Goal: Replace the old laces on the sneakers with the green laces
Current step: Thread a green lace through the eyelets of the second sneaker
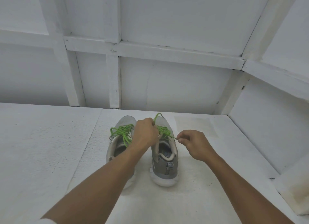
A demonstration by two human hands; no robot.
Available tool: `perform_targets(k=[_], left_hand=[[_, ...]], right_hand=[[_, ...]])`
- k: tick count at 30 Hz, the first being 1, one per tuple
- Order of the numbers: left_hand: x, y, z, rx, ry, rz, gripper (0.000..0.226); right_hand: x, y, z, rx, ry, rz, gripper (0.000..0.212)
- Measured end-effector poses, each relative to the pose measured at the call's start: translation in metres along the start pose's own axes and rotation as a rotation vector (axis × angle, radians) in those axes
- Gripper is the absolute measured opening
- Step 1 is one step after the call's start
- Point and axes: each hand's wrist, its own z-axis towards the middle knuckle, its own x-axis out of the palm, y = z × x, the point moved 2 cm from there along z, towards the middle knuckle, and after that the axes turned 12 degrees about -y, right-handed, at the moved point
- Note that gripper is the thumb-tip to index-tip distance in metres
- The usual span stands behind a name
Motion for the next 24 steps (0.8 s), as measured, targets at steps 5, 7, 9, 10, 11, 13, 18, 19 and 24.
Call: perform_targets(k=[5, 7, 9, 10, 11, 13, 18, 19, 24], left_hand=[[0.006, 0.006, 0.001, -0.051, -0.005, -0.041, 0.019], [0.005, 0.007, 0.002, -0.059, -0.004, -0.026, 0.02], [0.005, 0.008, 0.003, -0.074, -0.002, -0.026, 0.02], [0.005, 0.008, 0.004, -0.079, 0.003, -0.029, 0.019], [0.006, 0.009, 0.004, -0.082, 0.005, -0.032, 0.018], [0.007, 0.009, 0.004, -0.091, 0.01, -0.035, 0.017], [0.004, 0.007, 0.004, -0.112, 0.019, -0.013, 0.018], [0.004, 0.008, 0.004, -0.116, 0.017, -0.018, 0.019], [0.005, 0.01, 0.005, -0.129, 0.014, -0.04, 0.018]], right_hand=[[-0.003, -0.013, -0.002, -0.007, 0.157, -0.107, 0.011], [-0.005, -0.012, 0.0, 0.021, 0.245, -0.085, 0.013], [-0.012, -0.01, 0.002, 0.101, 0.33, 0.113, 0.014], [-0.016, -0.008, 0.003, 0.147, 0.359, 0.274, 0.015], [-0.019, -0.006, 0.005, 0.191, 0.367, 0.444, 0.014], [-0.023, -0.003, 0.009, 0.254, 0.329, 0.748, 0.015], [-0.007, 0.01, 0.012, 0.349, 0.223, 1.237, 0.013], [-0.001, 0.013, 0.012, 0.362, 0.187, 1.277, 0.014], [0.021, 0.019, 0.015, 0.395, 0.033, 1.33, 0.017]])
